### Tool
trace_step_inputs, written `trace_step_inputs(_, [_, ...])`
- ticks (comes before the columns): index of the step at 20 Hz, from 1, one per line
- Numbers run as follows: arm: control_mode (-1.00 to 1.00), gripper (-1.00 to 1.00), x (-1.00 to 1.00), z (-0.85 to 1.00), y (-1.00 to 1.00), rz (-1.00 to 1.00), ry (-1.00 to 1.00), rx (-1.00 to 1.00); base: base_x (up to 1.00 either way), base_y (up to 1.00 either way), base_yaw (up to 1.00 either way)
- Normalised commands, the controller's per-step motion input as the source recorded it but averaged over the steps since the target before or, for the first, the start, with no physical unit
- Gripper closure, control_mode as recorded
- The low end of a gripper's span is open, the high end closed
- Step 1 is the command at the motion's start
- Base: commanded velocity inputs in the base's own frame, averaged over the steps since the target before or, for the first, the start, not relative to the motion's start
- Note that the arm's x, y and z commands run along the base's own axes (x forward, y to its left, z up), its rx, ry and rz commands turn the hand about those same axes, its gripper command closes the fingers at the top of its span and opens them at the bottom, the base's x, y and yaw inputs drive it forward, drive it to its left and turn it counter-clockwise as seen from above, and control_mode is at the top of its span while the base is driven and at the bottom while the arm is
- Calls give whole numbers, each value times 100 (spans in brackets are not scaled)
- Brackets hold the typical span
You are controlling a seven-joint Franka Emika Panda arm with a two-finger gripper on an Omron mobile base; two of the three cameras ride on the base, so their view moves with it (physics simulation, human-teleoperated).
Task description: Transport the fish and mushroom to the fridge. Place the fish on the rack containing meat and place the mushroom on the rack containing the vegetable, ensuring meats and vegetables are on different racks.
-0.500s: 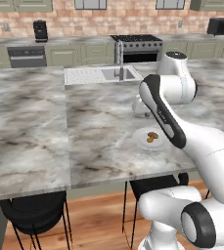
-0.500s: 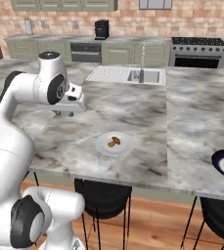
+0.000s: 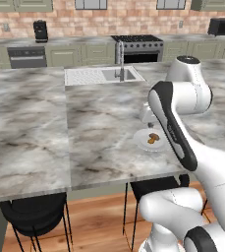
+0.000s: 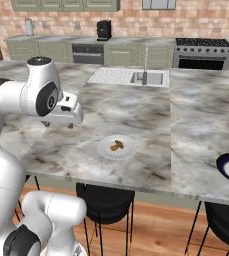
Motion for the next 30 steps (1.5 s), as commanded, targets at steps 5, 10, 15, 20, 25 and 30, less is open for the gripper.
trace_step_inputs(5, [-100,-100,-42,-21,-19,-13,-1,0,0,0,0])
trace_step_inputs(10, [-100,-100,-2,-40,-22,-13,2,0,0,0,0])
trace_step_inputs(15, [-100,-100,10,-22,-38,-15,0,0,0,0,0])
trace_step_inputs(20, [-100,-100,28,-17,-41,-11,0,0,0,0,0])
trace_step_inputs(25, [-100,-100,54,-28,-25,-5,0,0,0,0,0])
trace_step_inputs(30, [-100,-100,64,-35,-15,-2,-1,0,0,0,0])
